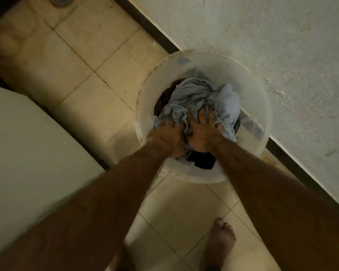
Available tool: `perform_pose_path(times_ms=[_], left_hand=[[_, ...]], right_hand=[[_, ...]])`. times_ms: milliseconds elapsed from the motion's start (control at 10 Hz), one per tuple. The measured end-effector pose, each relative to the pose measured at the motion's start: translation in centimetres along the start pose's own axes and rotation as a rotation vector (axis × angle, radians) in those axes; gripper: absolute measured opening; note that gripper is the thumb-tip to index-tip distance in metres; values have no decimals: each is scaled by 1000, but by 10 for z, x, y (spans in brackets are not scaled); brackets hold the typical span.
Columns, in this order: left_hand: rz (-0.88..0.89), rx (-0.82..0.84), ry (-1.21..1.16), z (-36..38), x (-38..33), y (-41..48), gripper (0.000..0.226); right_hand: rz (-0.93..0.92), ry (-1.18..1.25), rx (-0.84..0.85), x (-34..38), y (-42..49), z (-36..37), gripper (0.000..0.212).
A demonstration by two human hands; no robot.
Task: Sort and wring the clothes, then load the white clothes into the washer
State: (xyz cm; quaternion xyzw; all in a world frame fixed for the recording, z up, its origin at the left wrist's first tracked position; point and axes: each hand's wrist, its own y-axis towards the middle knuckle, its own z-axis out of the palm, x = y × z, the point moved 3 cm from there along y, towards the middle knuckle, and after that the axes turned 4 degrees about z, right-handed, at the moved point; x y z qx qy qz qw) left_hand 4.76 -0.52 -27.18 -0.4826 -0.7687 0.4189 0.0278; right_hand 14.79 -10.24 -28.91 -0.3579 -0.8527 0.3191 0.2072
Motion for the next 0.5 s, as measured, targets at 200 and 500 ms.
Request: perform_pose_path(times_ms=[200, 500], left_hand=[[59, -242, 63, -43, -31, -103, 77], [26, -489, -68, -174, -84, -275, 69]], right_hand=[[-133, 71, -182, 1, -84, -38, 87], [-288, 44, -444, 64, -243, -172, 65]])
